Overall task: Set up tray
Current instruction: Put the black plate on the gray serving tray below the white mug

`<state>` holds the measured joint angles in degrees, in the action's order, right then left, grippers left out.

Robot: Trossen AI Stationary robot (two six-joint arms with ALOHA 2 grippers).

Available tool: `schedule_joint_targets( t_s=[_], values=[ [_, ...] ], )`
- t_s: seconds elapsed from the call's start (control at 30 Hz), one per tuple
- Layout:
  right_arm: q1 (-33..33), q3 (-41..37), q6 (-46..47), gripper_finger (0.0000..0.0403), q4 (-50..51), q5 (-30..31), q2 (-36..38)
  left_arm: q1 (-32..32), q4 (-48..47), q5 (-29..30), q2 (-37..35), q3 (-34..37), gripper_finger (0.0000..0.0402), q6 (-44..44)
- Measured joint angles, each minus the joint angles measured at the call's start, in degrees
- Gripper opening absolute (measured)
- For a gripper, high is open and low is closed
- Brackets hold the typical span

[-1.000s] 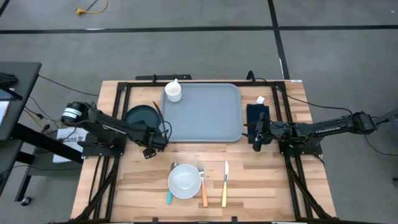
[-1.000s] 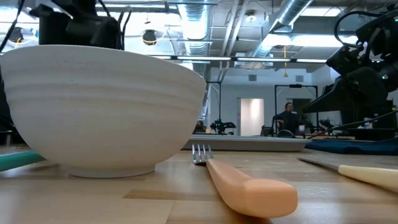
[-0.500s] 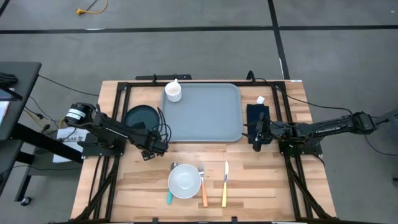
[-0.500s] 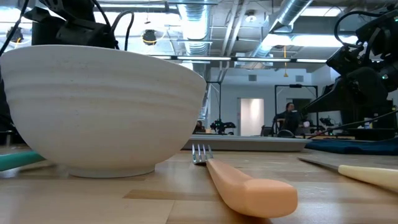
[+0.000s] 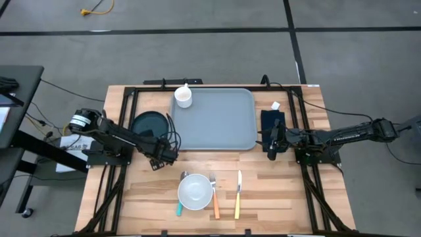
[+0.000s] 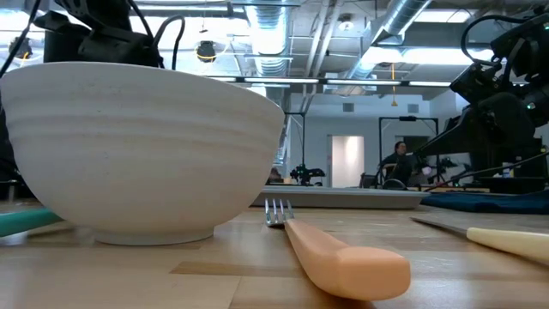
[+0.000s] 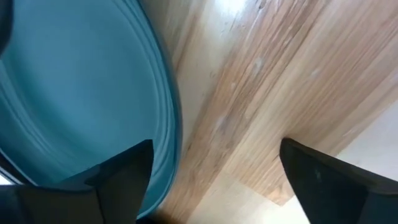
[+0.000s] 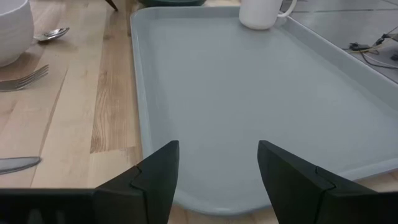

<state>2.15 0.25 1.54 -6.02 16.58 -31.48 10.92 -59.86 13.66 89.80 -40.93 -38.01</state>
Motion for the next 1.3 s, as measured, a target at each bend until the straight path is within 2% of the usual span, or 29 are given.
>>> schedule_joint_targets(
  t_s=[0.4, 0.67, 0.77, 0.97, 1.3],
  values=[
    [0.0, 0.0, 0.0, 0.0211, 0.0, 0.0, 0.0, -1.1, -1.4, 0.2, 0.3, 0.3, 0.0211, 0.6],
    [0.0, 0.0, 0.0, 0.0211, 0.0, 0.0, 0.0, -1.2, -9.0, 3.6, 0.5, 0.6, 0.0142, -3.0],
    [0.0, 0.0, 0.0, 0.0211, 0.0, 0.0, 0.0, -1.2, -8.8, 3.7, 0.5, 0.4, 0.0118, -3.5],
    [0.0, 0.0, 0.0, 0.0211, 0.0, 0.0, 0.0, -1.2, -8.5, 3.2, 0.4, 0.4, 0.0076, -3.1],
    [0.0, 0.0, 0.0, 0.0211, 0.0, 0.0, 0.0, -1.2, -7.8, 2.8, 0.3, 0.3, 0.0029, -2.4]
  ],
)
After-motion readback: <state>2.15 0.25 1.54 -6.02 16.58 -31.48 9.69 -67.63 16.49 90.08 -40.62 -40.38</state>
